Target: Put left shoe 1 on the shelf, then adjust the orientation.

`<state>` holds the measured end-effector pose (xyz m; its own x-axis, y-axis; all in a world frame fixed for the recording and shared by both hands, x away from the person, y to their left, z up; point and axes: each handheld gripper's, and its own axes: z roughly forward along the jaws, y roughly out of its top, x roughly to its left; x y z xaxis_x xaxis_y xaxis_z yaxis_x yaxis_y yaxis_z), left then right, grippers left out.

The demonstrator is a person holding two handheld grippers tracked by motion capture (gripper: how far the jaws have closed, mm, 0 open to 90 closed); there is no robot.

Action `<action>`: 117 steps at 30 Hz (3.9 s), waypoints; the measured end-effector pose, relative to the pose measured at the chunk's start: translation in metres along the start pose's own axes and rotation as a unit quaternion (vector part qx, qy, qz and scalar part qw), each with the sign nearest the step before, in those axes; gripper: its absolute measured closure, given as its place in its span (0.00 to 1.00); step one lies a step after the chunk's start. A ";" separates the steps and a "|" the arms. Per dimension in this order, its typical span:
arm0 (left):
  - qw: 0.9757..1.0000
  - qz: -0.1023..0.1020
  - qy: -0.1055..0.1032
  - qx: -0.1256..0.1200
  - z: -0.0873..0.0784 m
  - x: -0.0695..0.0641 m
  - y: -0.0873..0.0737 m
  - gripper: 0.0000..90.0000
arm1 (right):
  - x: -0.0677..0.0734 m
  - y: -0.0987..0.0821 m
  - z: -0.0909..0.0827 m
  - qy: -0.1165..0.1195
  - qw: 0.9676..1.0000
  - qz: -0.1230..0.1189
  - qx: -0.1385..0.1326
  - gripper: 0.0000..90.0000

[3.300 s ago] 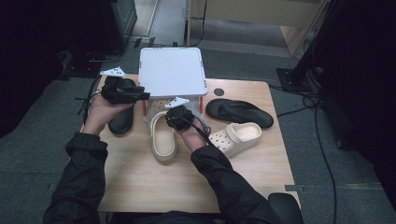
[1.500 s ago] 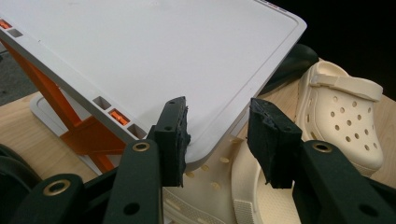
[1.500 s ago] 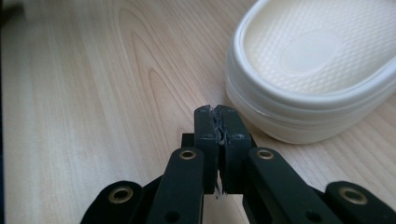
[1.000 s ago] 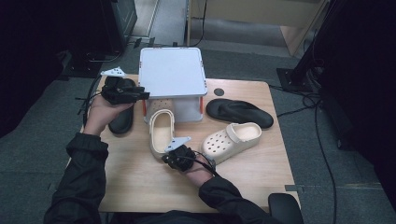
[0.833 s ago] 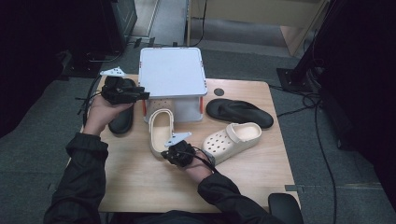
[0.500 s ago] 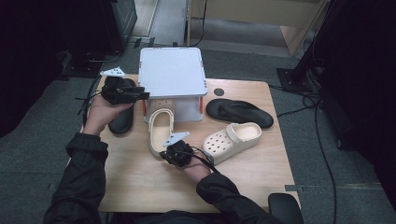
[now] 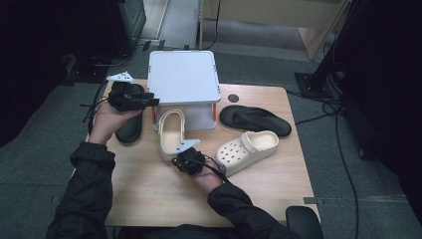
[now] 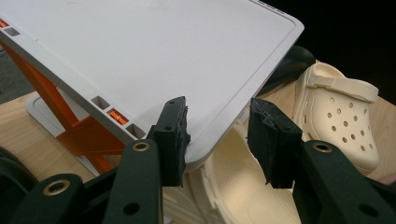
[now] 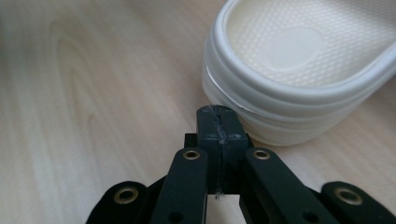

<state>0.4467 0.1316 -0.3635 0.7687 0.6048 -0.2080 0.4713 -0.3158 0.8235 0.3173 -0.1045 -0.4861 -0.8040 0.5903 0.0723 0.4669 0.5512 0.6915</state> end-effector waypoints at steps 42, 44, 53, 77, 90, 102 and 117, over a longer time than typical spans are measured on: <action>1.000 -0.010 0.003 0.000 0.000 -0.001 0.000 0.65 | -0.061 0.054 0.042 -0.019 0.998 0.050 -0.025 0.97; 1.000 -0.009 0.003 -0.001 0.000 0.000 0.000 0.65 | -0.059 0.054 0.038 -0.010 0.998 0.047 -0.031 0.97; 1.000 -0.022 -0.013 0.003 -0.001 -0.007 0.002 0.60 | -0.048 0.054 -0.001 0.032 0.998 0.025 -0.049 0.89; 1.000 -0.002 -0.003 0.011 0.003 -0.056 -0.005 0.58 | -0.076 0.001 -0.094 0.055 0.995 0.027 -0.079 0.84; 0.999 0.001 0.002 0.038 0.016 -0.075 -0.042 0.57 | -0.105 -0.031 -0.131 0.026 0.995 0.035 -0.088 0.70; 0.999 0.012 0.003 0.037 0.024 -0.084 -0.051 0.57 | -0.119 -0.051 -0.151 -0.004 0.995 0.041 -0.090 0.62; 0.999 0.016 -0.026 0.044 0.045 -0.091 -0.053 0.57 | -0.134 -0.079 -0.177 -0.041 0.992 0.062 -0.105 0.59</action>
<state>0.3712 0.0605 -0.4118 0.8046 0.5547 -0.2119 0.4807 -0.3990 0.7809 0.3235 -0.3315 -0.4230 -0.7089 0.6963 0.1126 0.4655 0.3418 0.8164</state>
